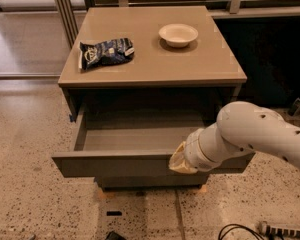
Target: Close top drawer
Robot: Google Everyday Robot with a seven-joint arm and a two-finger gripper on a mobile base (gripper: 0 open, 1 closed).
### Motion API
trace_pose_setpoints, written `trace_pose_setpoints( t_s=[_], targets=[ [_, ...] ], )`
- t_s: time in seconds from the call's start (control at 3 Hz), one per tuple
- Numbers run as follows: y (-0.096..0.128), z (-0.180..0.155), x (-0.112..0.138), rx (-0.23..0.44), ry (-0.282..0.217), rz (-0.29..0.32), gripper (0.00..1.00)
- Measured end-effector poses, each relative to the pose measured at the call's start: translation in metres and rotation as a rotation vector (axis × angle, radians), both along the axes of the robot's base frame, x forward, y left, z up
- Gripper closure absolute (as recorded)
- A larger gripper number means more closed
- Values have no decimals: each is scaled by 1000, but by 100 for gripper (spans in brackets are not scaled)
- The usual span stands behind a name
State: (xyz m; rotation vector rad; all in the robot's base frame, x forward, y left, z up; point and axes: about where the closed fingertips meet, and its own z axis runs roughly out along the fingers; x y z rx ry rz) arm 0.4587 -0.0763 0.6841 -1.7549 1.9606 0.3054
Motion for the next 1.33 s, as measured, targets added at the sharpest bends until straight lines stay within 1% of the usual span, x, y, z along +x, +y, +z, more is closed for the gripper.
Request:
trace_pose_setpoints(
  t_s=[0.33,0.67,1.0,1.33],
  targets=[
    [4,18,39,-9,-41,16,100],
    [11,45,69,3,-99,19,100],
    [11,45,69,3,-99,19,100],
    [19,61,55,10,-87,44,100]
  ],
)
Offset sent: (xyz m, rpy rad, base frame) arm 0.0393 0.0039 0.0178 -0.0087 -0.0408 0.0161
